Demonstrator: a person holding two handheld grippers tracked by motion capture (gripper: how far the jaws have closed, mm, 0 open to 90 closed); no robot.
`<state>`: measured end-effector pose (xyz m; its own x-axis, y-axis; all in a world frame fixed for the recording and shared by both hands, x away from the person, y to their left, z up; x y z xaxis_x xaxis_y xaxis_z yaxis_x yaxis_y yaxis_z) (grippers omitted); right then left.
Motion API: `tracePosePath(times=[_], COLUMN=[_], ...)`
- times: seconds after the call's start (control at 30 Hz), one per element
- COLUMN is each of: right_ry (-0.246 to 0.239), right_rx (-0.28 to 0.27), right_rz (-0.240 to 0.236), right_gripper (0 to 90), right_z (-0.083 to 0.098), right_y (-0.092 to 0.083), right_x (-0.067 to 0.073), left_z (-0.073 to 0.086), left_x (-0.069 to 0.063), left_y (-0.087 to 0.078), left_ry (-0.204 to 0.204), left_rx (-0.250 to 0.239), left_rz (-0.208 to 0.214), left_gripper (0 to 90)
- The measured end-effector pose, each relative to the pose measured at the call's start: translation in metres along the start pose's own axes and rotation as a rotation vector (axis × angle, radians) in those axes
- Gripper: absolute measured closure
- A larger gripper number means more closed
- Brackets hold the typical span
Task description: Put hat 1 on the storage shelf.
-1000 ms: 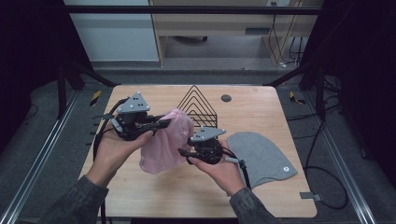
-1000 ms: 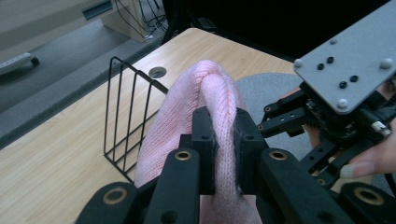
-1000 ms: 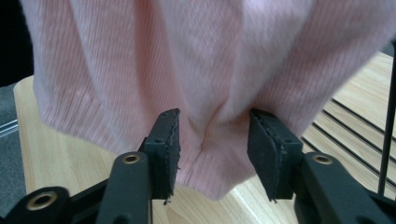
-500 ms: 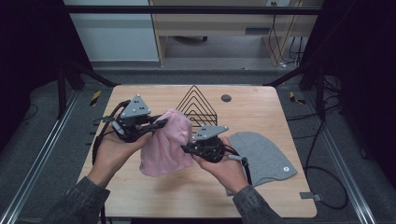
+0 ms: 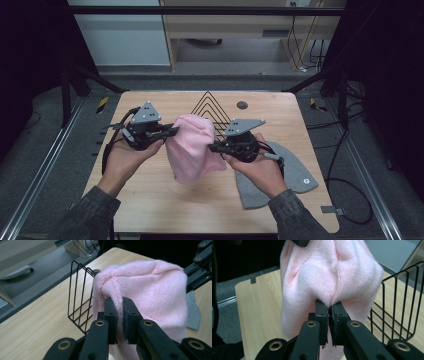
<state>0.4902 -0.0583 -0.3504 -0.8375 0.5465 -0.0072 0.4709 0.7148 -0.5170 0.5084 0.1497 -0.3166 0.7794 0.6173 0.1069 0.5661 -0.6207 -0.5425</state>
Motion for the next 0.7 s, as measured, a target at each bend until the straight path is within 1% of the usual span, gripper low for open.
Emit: tracePosePath(times=[0.13,0.17,0.2,0.33,0.37,0.4,0.43,0.47,0.53,0.57,0.6,0.63,0.67,0.7], right_ry=[0.015,0.015,0.014,0.008,0.003,-0.001,-0.001,-0.008,-0.021,-0.021,-0.032,-0.032,-0.035,-0.033], right_rx=[0.002,0.006,0.014,0.022,0.021,0.022,0.022,0.03,0.041,0.041,0.05,0.05,0.05,0.048], right_rz=[-0.011,-0.015,-0.015,-0.008,0.006,0.016,0.016,0.038,0.061,0.061,0.077,0.077,0.083,0.085], right_gripper=[86.0,86.0,86.0,86.1,86.1,86.1,86.1,86.1,86.1,86.1,86.1,86.1,86.1,86.1], right_z=[0.0,0.0,0.0,-0.002,-0.004,-0.005,-0.005,-0.008,-0.011,-0.011,-0.017,-0.017,-0.02,-0.024], right_y=[-0.006,-0.007,-0.008,-0.012,-0.015,-0.017,-0.017,-0.018,-0.018,-0.018,-0.018,-0.018,-0.018,-0.018], right_x=[-0.004,-0.004,-0.005,-0.007,-0.01,-0.012,-0.012,-0.016,-0.019,-0.019,-0.022,-0.022,-0.024,-0.026], left_z=[-0.001,-0.001,-0.002,-0.005,-0.005,-0.008,-0.008,-0.012,-0.014,-0.017,-0.021,-0.024,-0.028,-0.031], left_x=[0.003,0.004,0.005,0.006,0.007,0.007,0.007,0.008,0.009,0.009,0.009,0.01,0.01,0.011], left_y=[0.0,0.001,0.0,0.0,0.0,-0.001,-0.001,-0.002,-0.003,-0.004,-0.005,-0.006,-0.007,-0.008], left_ry=[0.0,-0.008,-0.003,-0.01,-0.003,-0.012,-0.012,-0.017,-0.02,-0.021,-0.027,-0.021,-0.024,-0.016], left_rx=[-0.001,-0.007,0.0,-0.013,-0.01,-0.021,-0.021,-0.027,-0.034,-0.039,-0.05,-0.052,-0.06,-0.057], left_rz=[-0.02,-0.02,-0.022,-0.025,-0.026,-0.026,-0.026,-0.023,-0.02,-0.018,-0.018,-0.02,-0.023,-0.024], left_gripper=[83.1,83.2,83.3,83.7,83.8,83.8,83.8,83.8,83.9,83.9,84.0,84.0,84.0,84.0])
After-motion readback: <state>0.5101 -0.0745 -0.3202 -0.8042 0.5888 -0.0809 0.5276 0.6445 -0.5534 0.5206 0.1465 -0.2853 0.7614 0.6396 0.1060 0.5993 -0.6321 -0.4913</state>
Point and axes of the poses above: each handheld gripper's, and its own axes: y roughly forward along the jaws, z roughly out of its underside, x roughly to its left, the point moved 5 cm from there along y, roughly forward along the jaws, and after that the axes turned 1 degree about z, right-handed, at the moved point
